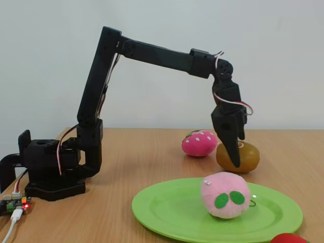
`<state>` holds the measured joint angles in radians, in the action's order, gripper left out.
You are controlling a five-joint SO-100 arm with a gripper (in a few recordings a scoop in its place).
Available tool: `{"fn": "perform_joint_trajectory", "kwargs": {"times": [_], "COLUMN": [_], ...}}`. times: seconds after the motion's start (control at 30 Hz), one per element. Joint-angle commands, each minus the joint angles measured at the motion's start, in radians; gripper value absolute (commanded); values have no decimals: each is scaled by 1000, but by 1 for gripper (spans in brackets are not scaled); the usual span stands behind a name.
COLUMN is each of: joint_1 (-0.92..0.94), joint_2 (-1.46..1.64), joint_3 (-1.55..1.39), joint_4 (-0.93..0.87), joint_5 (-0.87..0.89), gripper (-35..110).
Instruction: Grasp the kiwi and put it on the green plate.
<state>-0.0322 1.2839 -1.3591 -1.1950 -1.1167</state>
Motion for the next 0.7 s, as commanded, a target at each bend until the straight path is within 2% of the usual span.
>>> {"fn": "perform_joint_trajectory", "kwargs": {"times": [0.0, 0.67], "joint_1": [-14, -18], "joint_2": [8, -114], "joint_3": [29, 87], "joint_4": [-5, -8], "joint_5": [-8, -5], "gripper": [51, 45]}}
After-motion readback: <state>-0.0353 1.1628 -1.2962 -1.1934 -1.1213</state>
